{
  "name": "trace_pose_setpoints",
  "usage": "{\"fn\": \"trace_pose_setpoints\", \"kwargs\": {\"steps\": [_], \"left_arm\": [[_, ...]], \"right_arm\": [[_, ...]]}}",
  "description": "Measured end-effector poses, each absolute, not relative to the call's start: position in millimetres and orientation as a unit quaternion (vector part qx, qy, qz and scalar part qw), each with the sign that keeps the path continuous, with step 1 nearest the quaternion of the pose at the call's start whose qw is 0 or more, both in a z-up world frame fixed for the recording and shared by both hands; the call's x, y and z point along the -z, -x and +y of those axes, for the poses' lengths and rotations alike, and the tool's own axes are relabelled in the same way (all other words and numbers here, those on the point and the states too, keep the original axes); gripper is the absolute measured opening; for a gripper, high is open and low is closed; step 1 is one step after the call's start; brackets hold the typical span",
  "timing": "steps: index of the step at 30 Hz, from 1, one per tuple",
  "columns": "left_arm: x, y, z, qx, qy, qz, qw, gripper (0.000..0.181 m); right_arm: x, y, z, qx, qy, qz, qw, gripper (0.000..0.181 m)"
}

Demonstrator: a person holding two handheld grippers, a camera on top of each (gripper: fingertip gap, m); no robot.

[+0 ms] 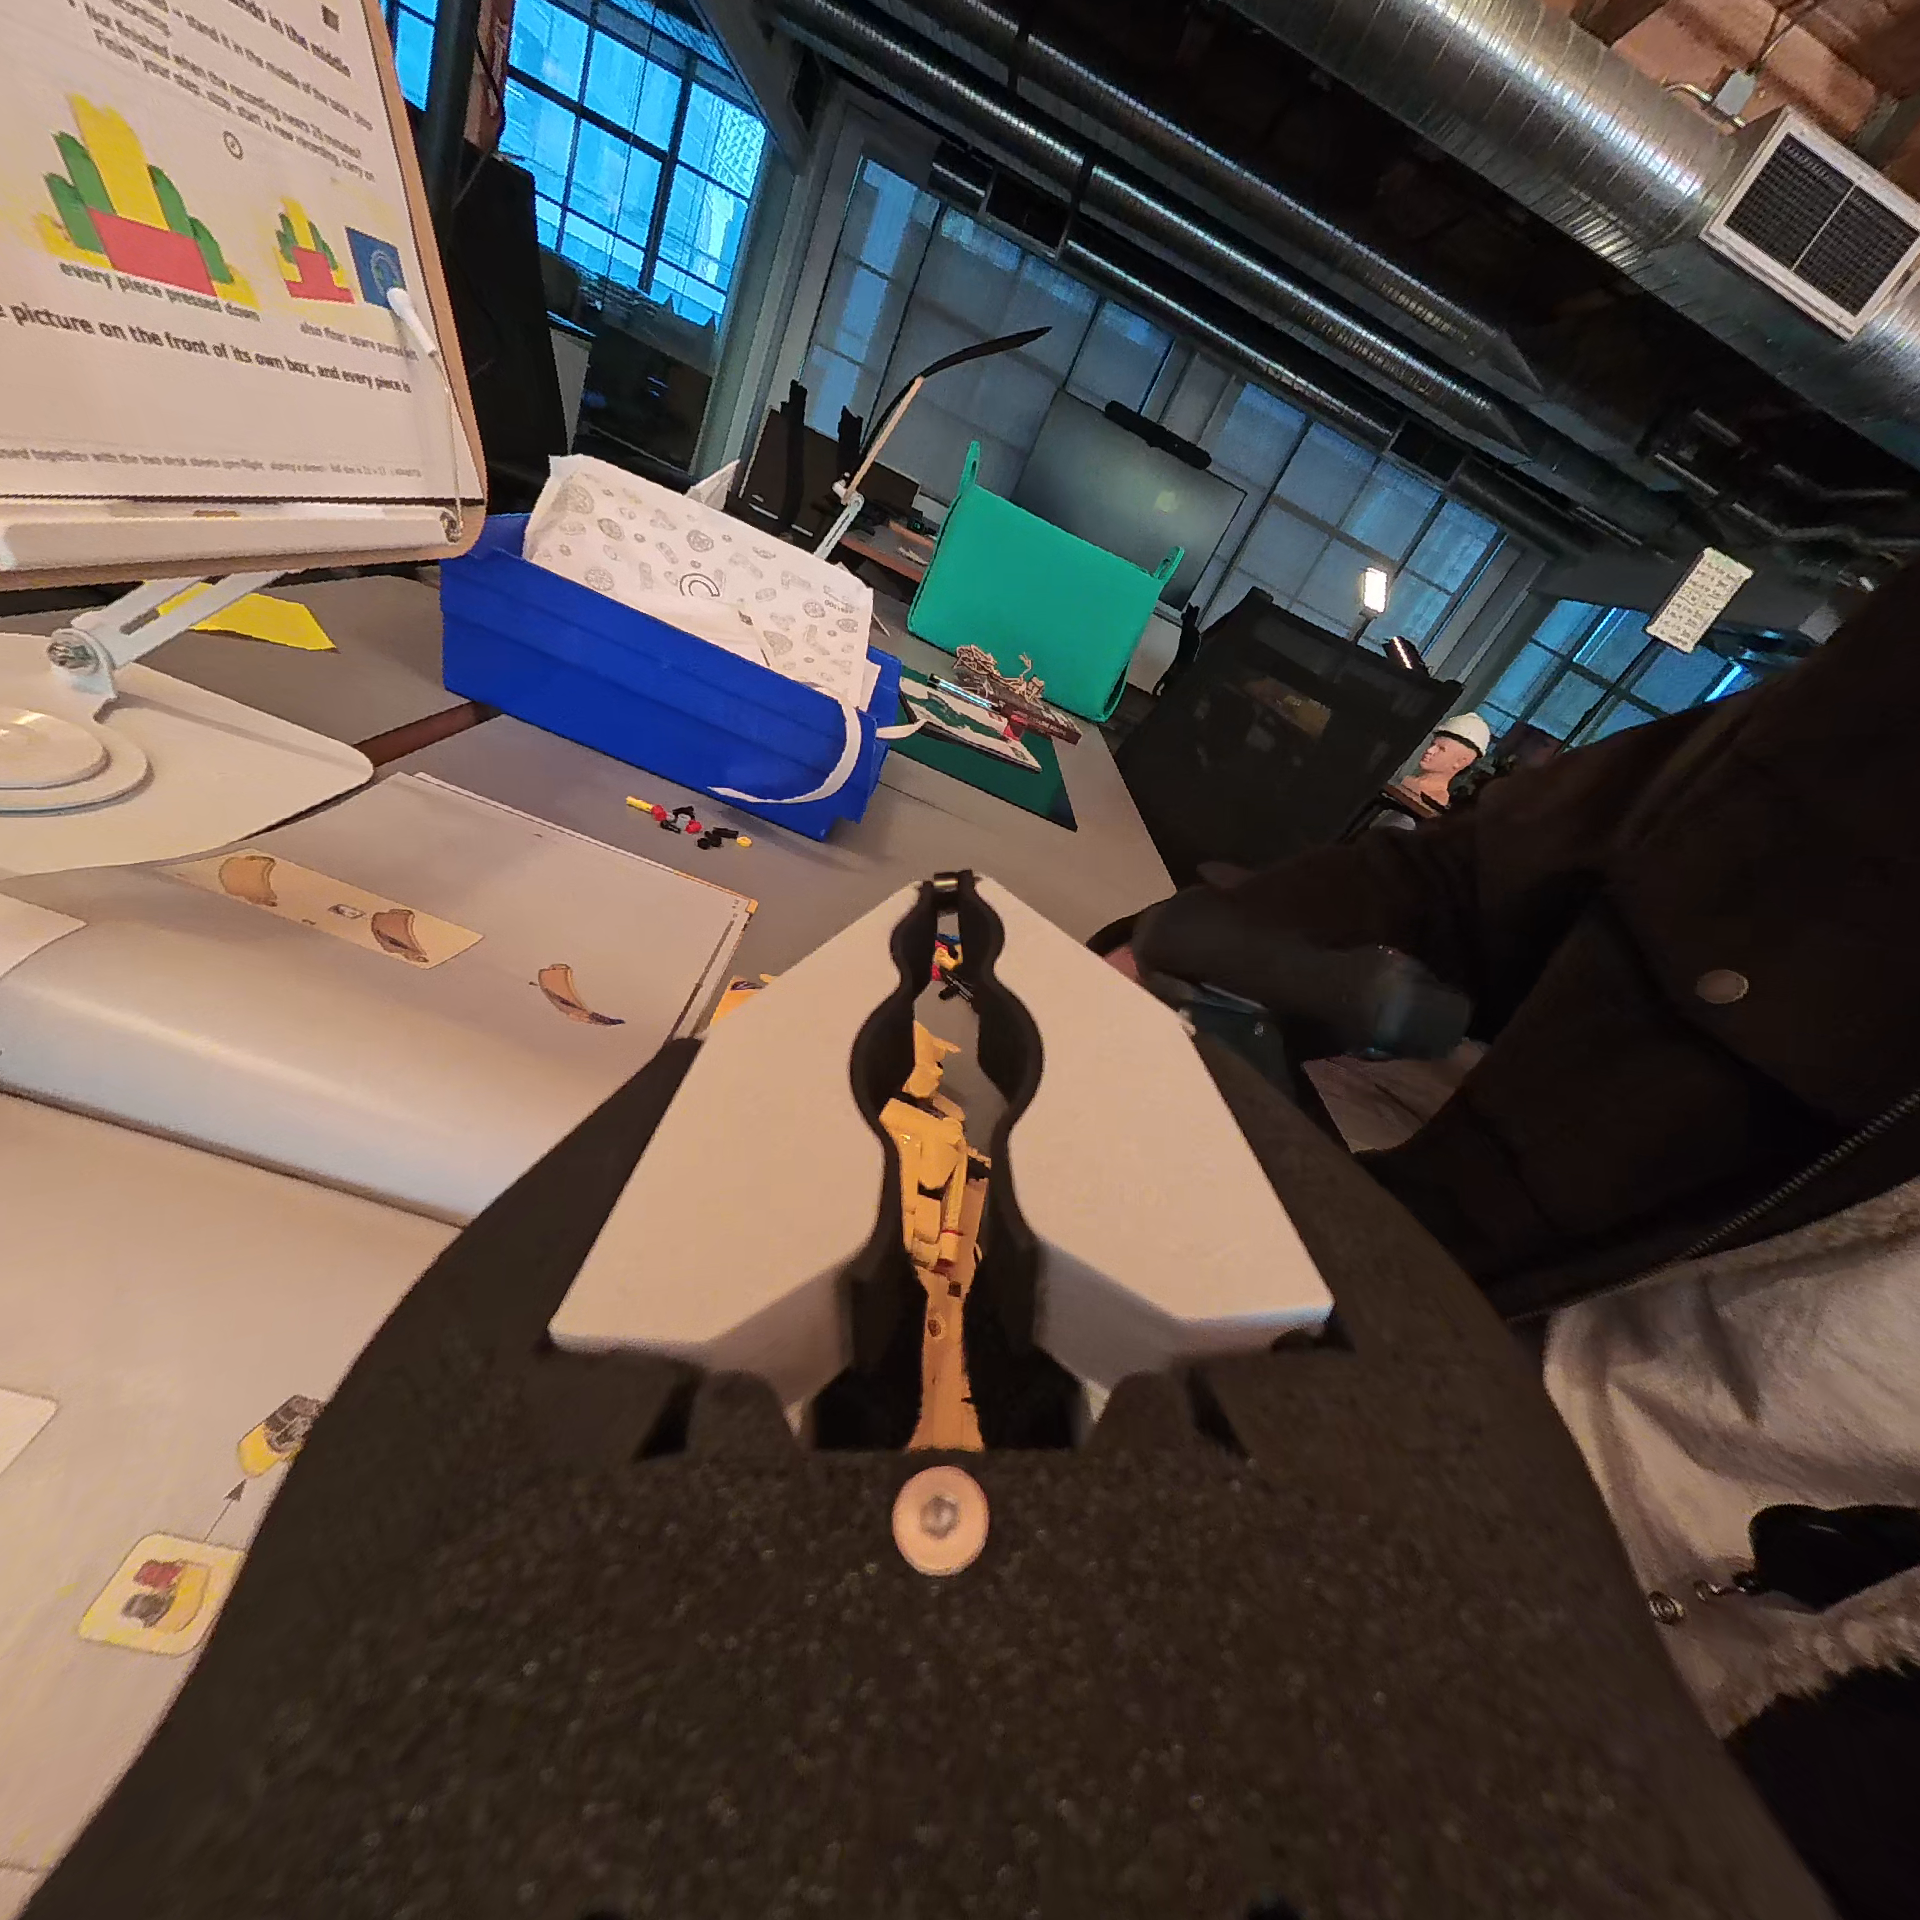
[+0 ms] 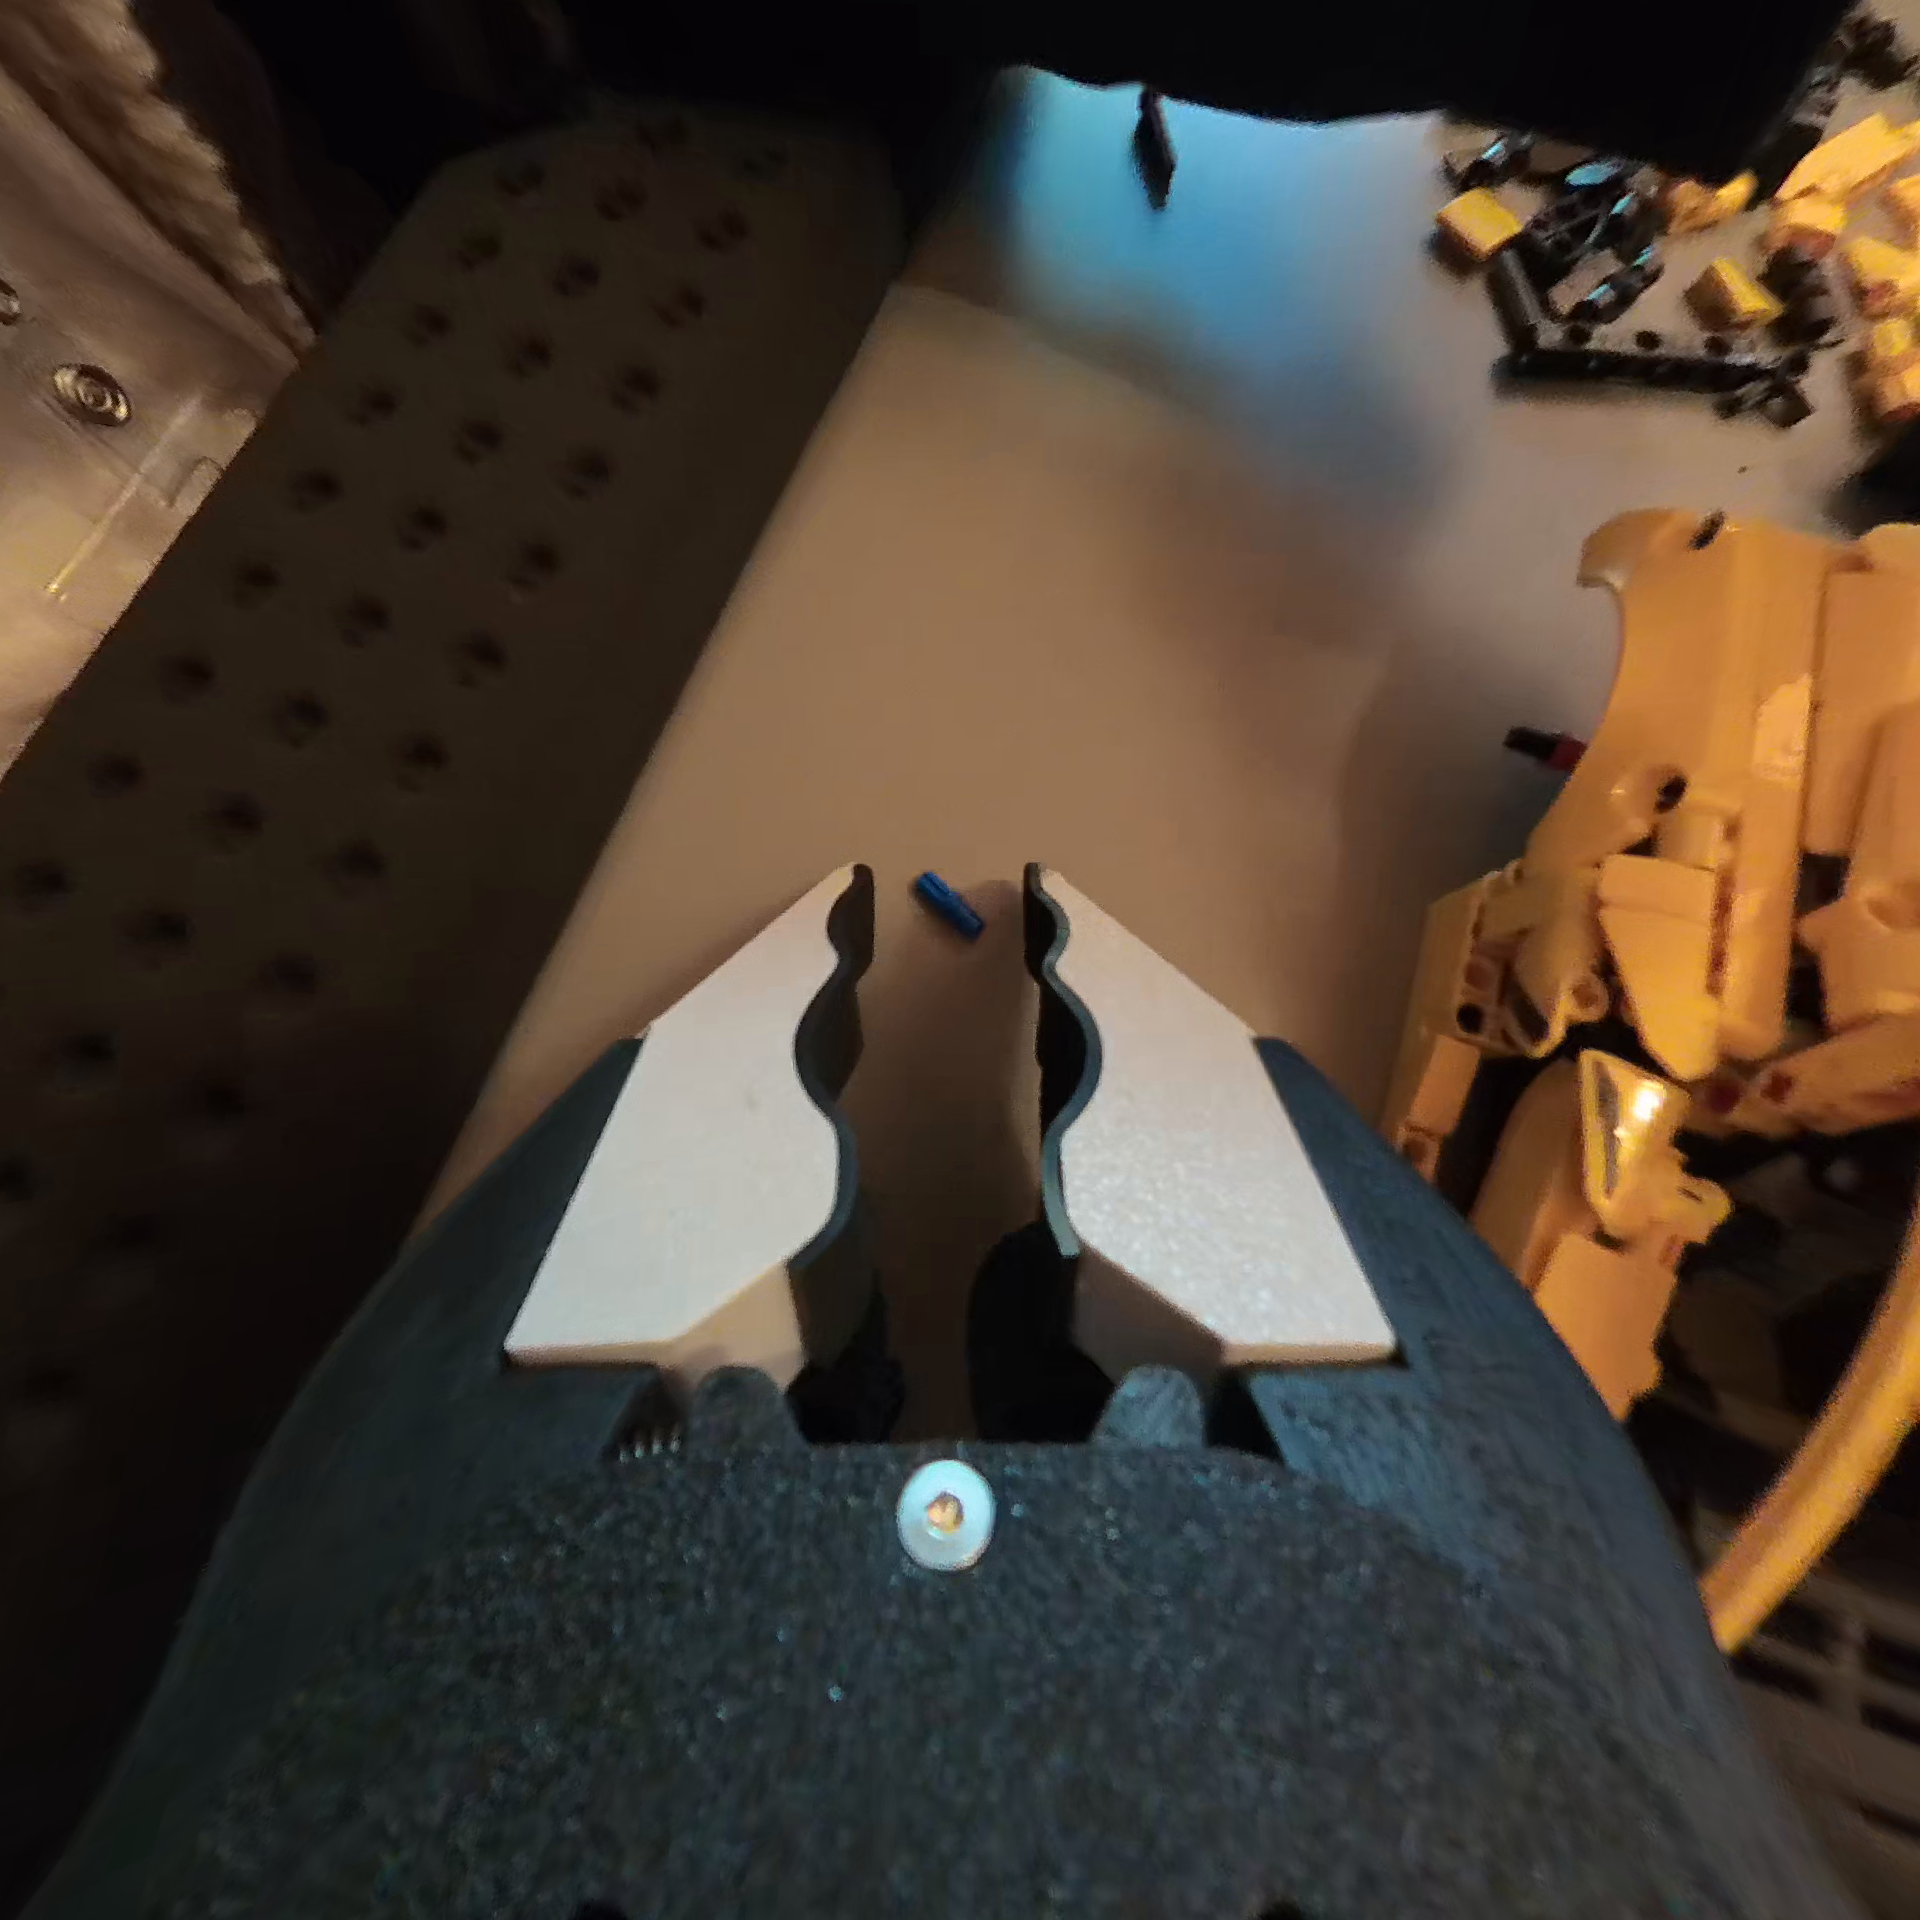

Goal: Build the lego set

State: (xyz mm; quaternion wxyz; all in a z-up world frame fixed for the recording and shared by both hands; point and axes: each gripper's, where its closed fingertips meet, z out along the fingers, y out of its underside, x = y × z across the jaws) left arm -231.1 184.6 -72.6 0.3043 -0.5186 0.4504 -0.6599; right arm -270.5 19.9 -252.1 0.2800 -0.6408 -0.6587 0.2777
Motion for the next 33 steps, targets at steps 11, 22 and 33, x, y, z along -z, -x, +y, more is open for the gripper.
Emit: {"fn": "trace_pose_setpoints", "kwargs": {"steps": [11, 22, 33], "left_arm": [[78.3, 228.9, 187.1, 0.661, 0.523, 0.448, 0.298, 0.003], [77.4, 230.4, 188.9, 0.665, 0.522, 0.442, 0.299, 0.003], [79.1, 230.2, 189.4, 0.665, 0.524, 0.441, 0.297, 0.003]], "right_arm": [[256.2, 264.1, 13.1, -0.261, 0.655, -0.656, 0.271, 0.011], [256.6, 272.9, 28.8, -0.239, 0.737, -0.556, 0.301, 0.016], [254.1, 288.1, 34.4, -0.243, 0.741, -0.546, 0.308, 0.02]]}}
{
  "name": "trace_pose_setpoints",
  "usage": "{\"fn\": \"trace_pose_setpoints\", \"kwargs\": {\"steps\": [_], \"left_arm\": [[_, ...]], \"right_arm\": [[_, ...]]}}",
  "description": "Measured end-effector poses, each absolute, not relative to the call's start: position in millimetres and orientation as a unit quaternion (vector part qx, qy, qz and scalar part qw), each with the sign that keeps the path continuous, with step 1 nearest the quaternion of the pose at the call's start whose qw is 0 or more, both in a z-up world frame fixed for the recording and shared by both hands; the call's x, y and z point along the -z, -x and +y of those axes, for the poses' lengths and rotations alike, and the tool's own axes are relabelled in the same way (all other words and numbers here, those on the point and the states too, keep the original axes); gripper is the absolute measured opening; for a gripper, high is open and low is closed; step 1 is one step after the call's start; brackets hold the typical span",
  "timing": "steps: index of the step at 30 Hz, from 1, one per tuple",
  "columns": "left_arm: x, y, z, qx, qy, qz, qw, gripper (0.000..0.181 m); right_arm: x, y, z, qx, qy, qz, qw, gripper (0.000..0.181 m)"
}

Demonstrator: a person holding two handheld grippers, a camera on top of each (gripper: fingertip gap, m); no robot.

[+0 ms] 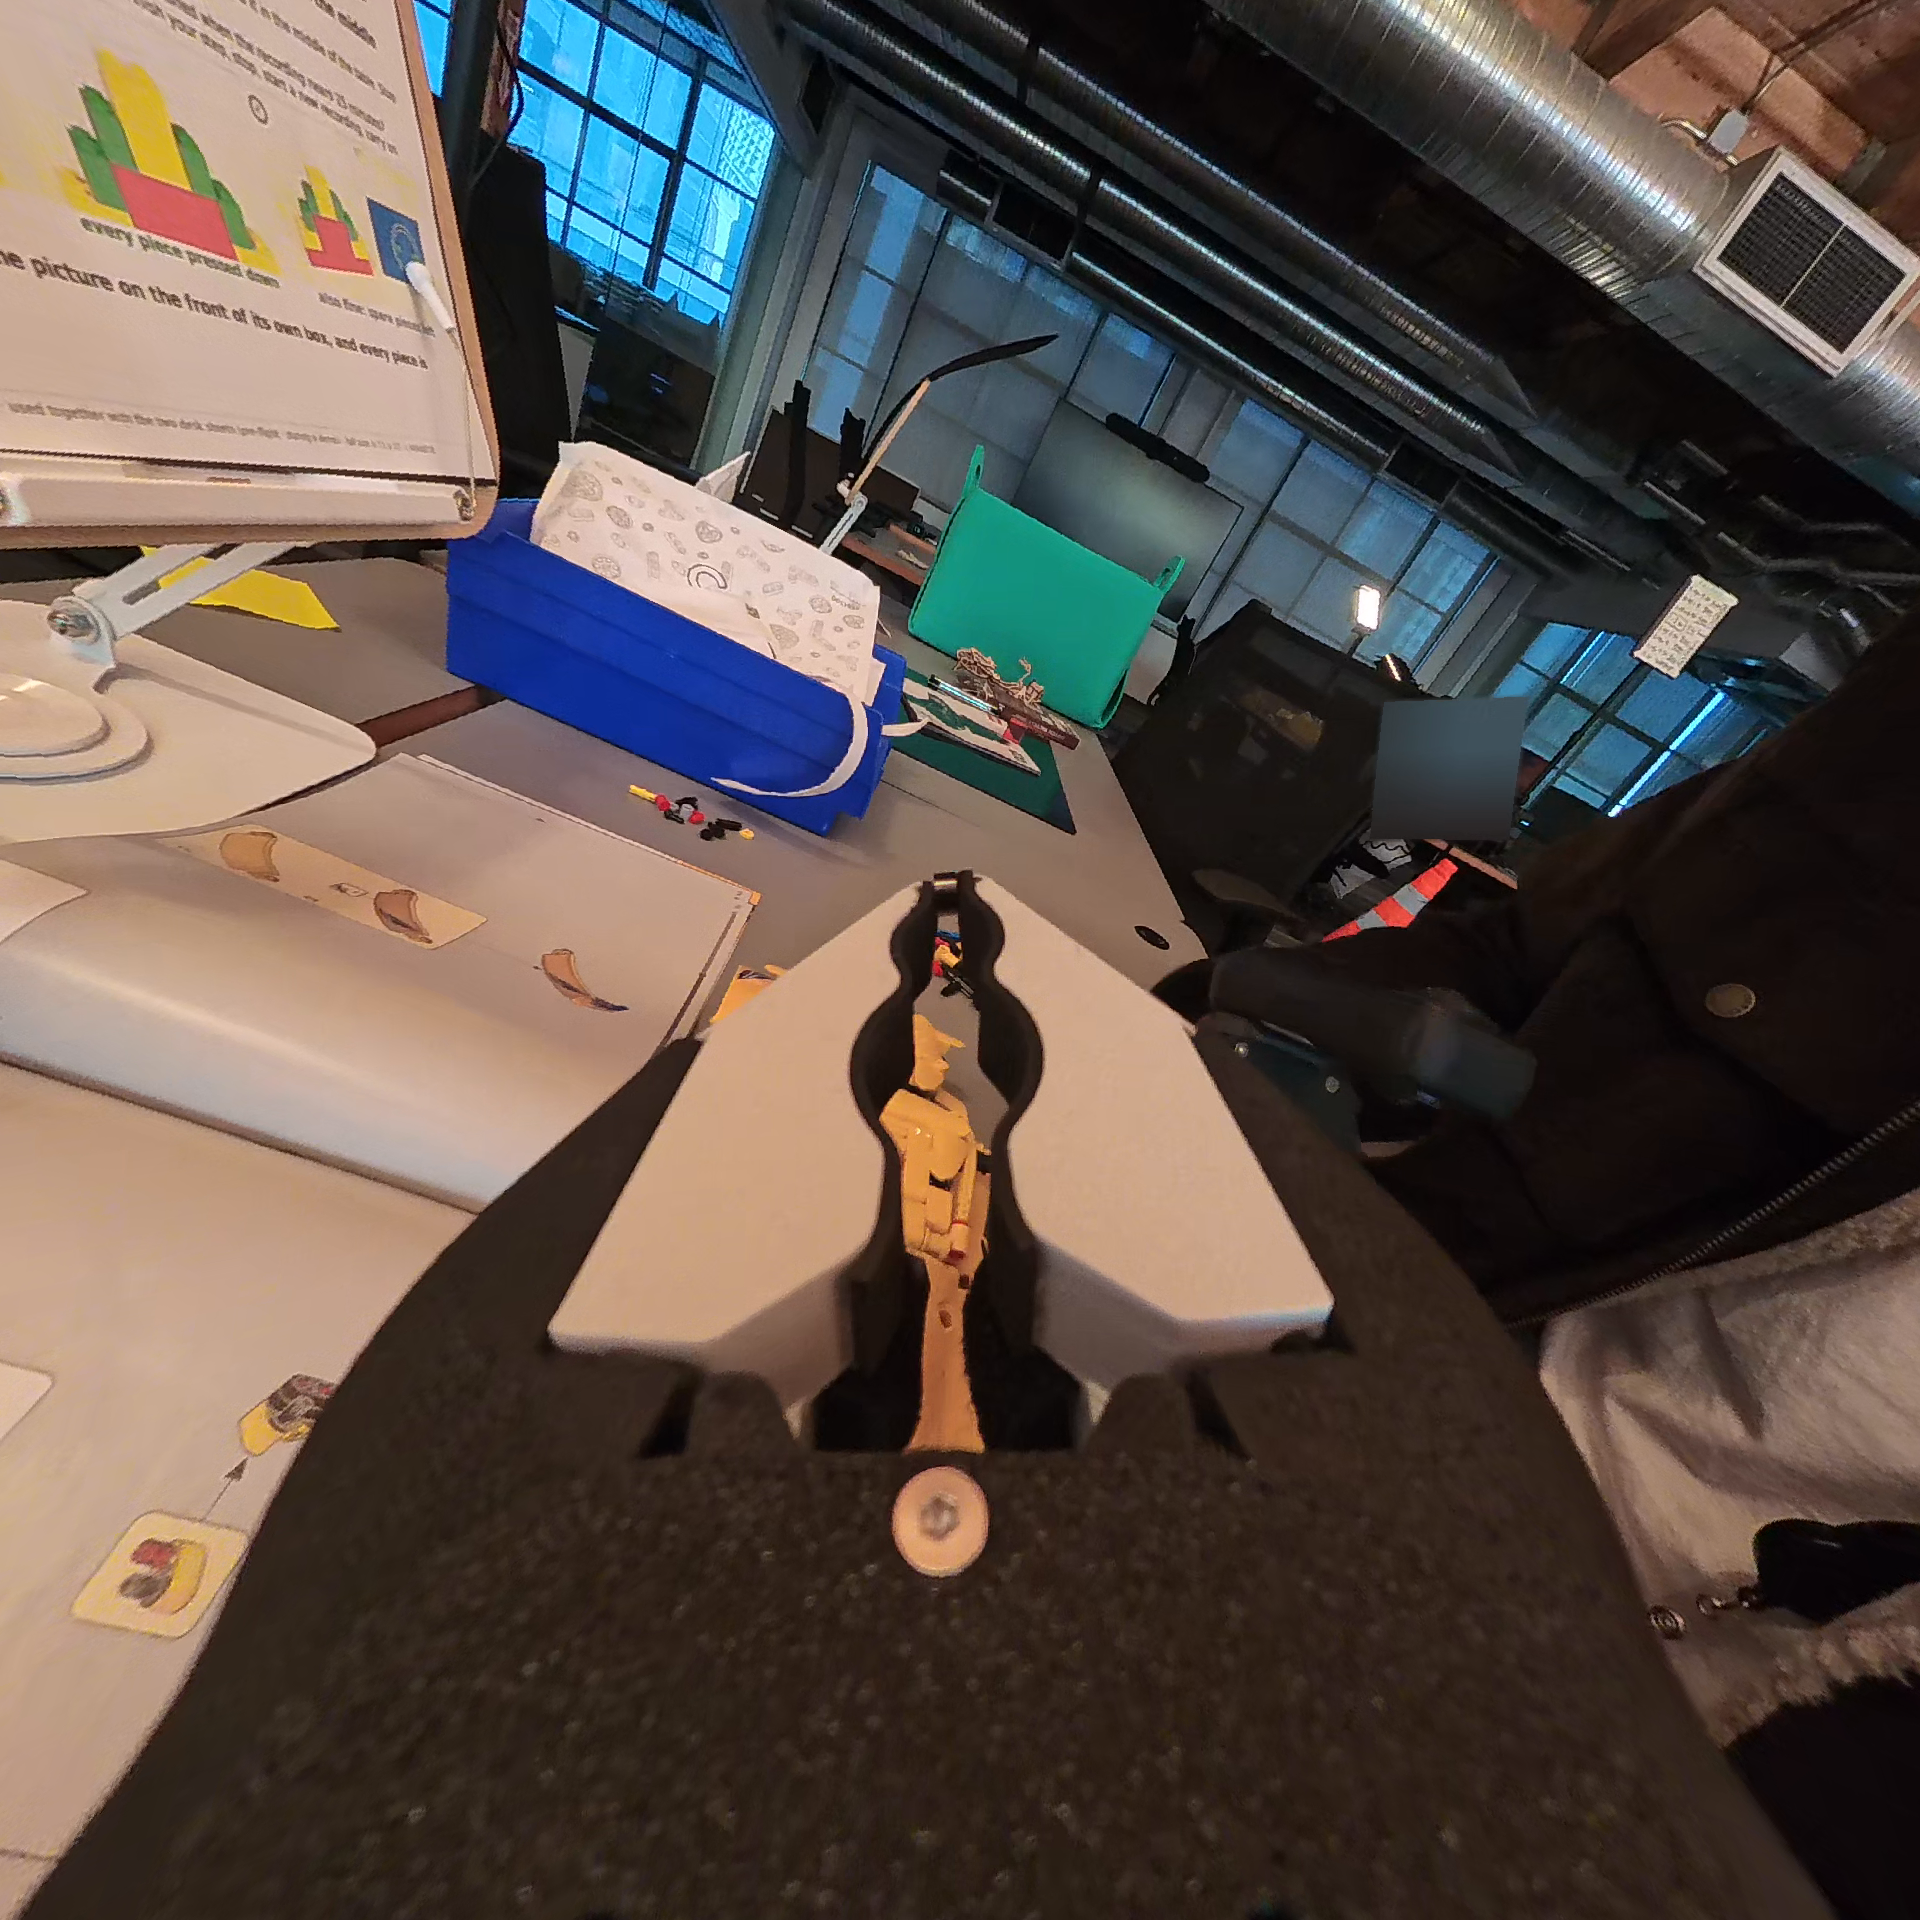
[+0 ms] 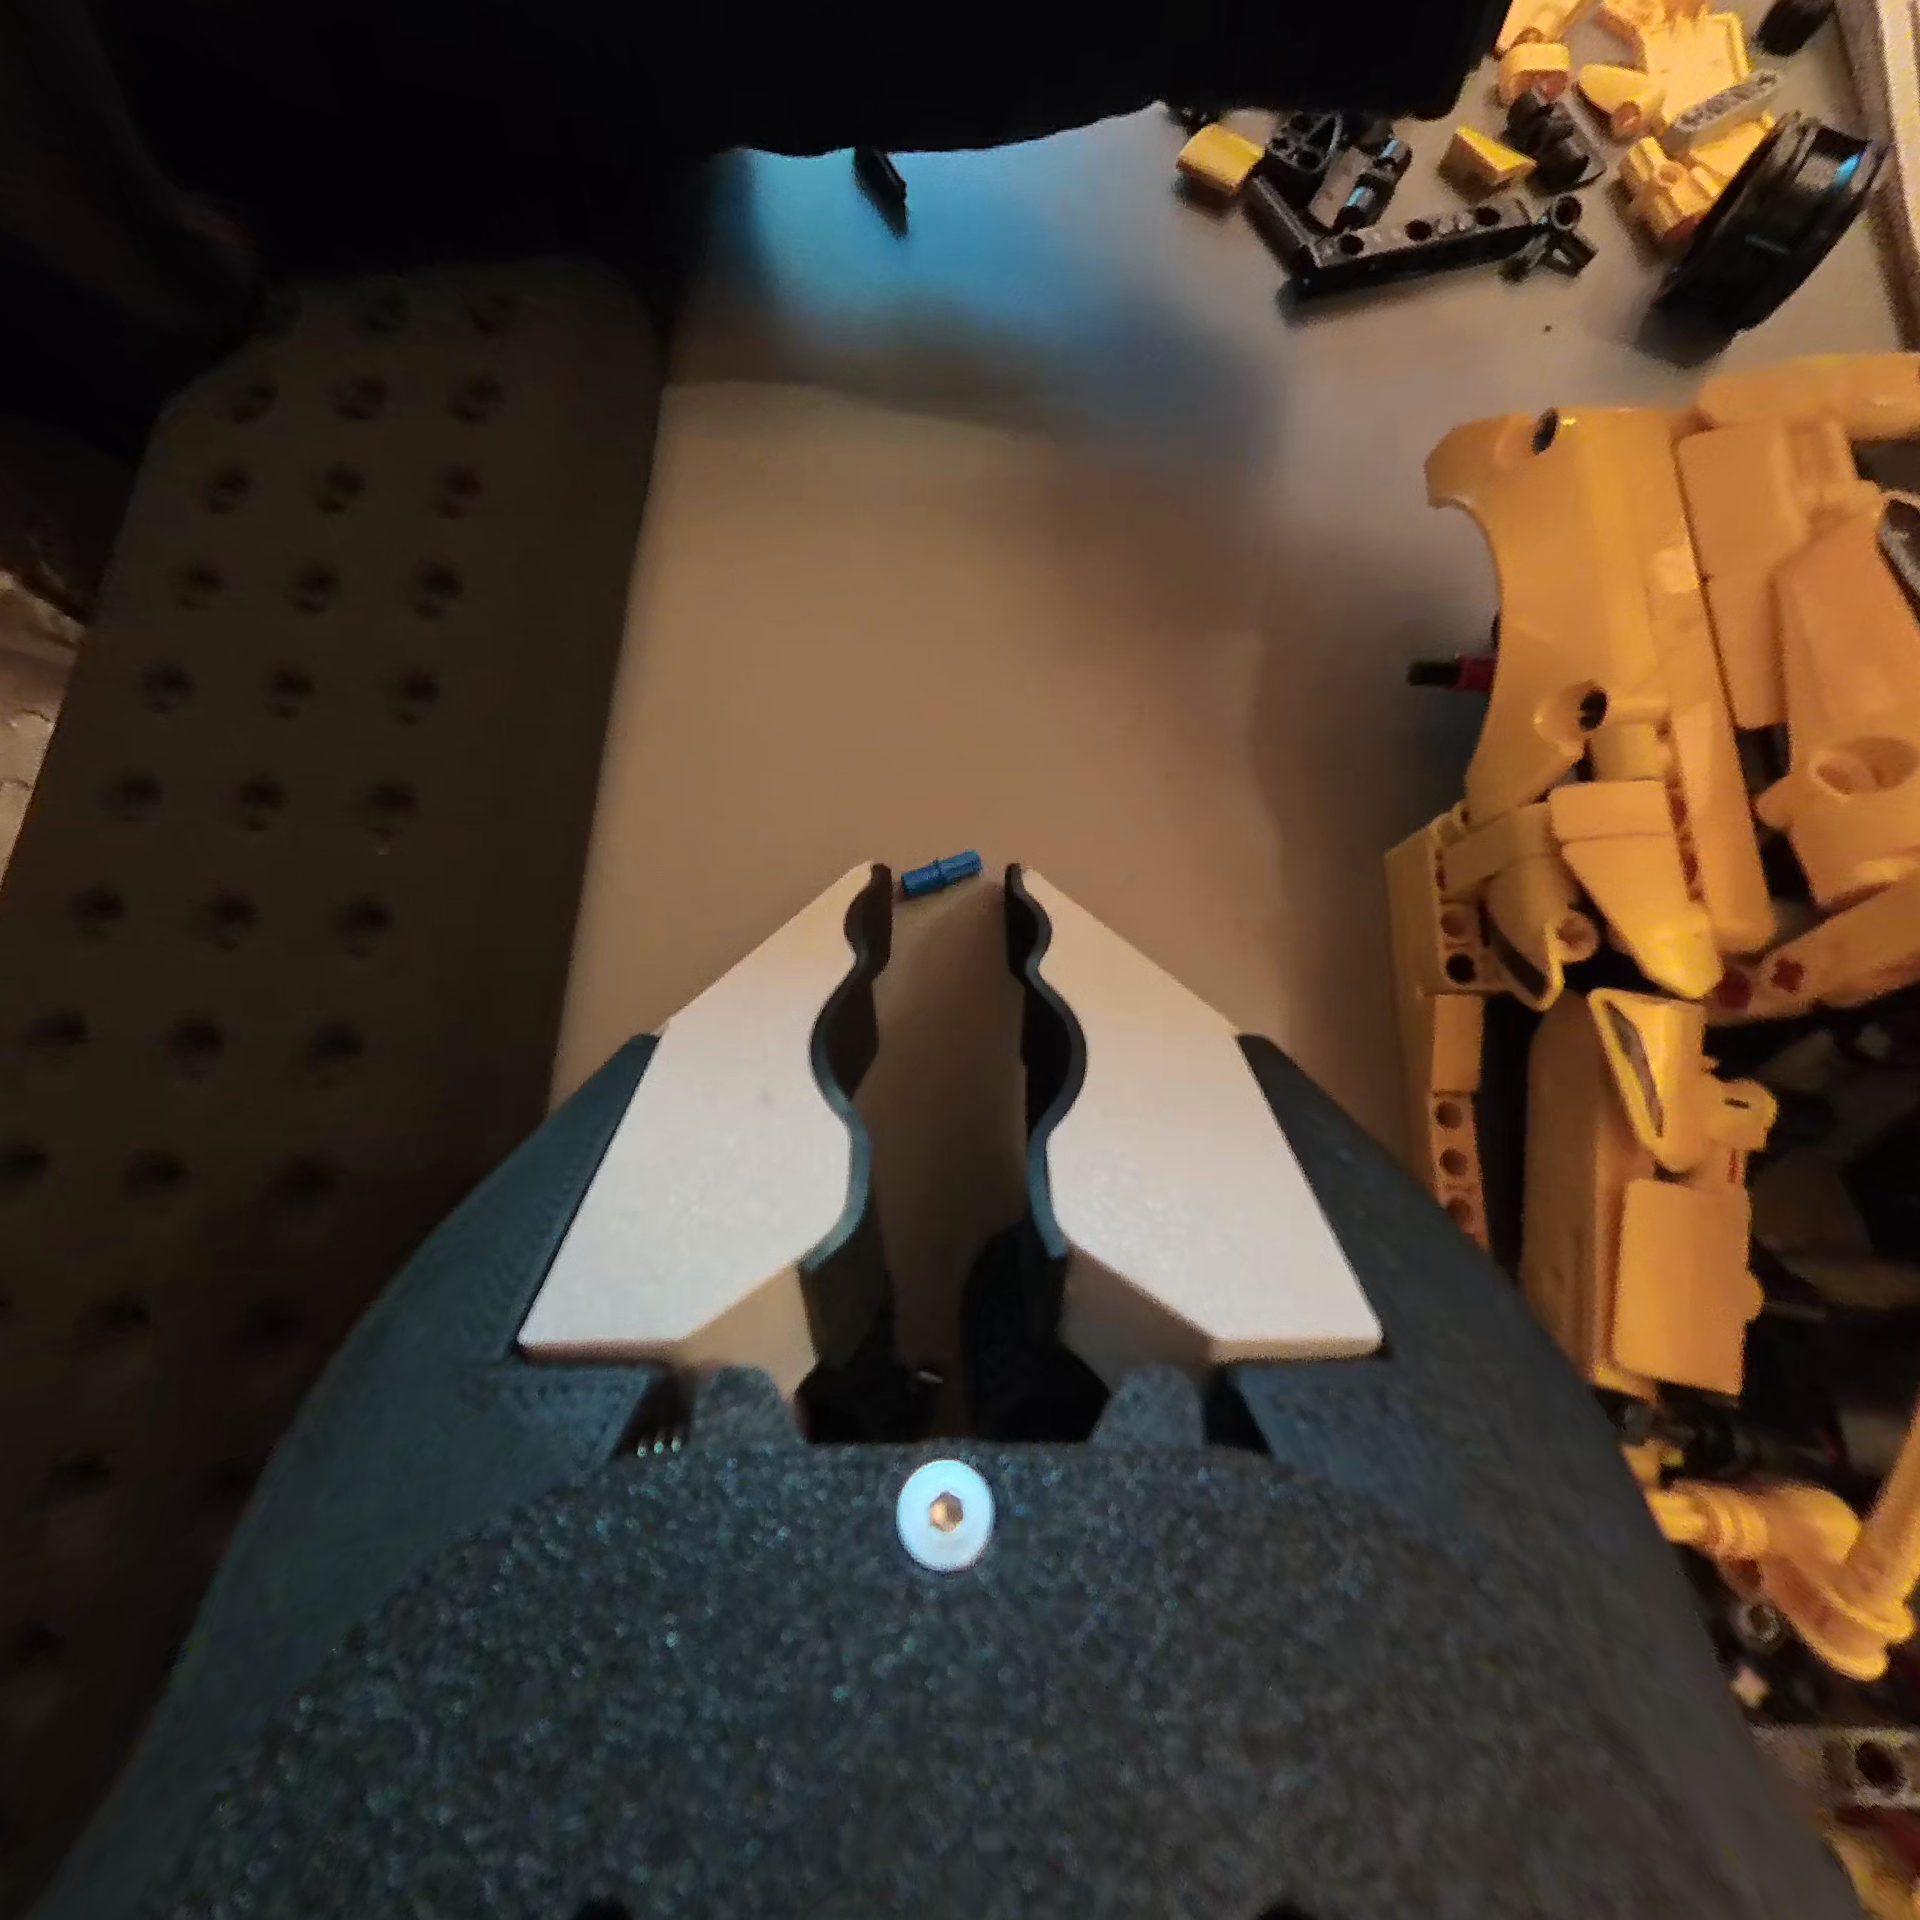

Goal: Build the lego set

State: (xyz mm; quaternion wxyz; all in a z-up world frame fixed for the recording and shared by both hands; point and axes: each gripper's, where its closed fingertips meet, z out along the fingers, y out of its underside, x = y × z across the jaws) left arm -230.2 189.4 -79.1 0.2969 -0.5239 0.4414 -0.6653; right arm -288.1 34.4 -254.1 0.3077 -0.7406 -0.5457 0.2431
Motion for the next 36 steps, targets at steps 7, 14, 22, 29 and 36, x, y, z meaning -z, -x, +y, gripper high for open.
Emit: {"fn": "trace_pose_setpoints", "kwargs": {"steps": [7, 14, 22, 29, 36], "left_arm": [[81.3, 228.9, 189.2, 0.665, 0.525, 0.442, 0.294, 0.003], [81.9, 228.4, 189.2, 0.666, 0.526, 0.442, 0.292, 0.003], [81.6, 229.6, 190.6, 0.665, 0.527, 0.44, 0.295, 0.003], [82.7, 229.2, 191.1, 0.664, 0.528, 0.44, 0.294, 0.003], [83.3, 228.9, 190.4, 0.663, 0.529, 0.442, 0.293, 0.003]], "right_arm": [[257.0, 294.4, 36.1, -0.212, 0.796, -0.472, 0.314, 0.012], [257.1, 299.6, 40.9, -0.186, 0.797, -0.467, 0.335, 0.011], [257.6, 305.1, 50.3, -0.174, 0.801, -0.459, 0.344, 0.006], [257.4, 301.2, 49.4, -0.154, 0.795, -0.464, 0.358, 0.006], [257.4, 299.8, 47.9, -0.163, 0.797, -0.458, 0.359, 0.006]]}}
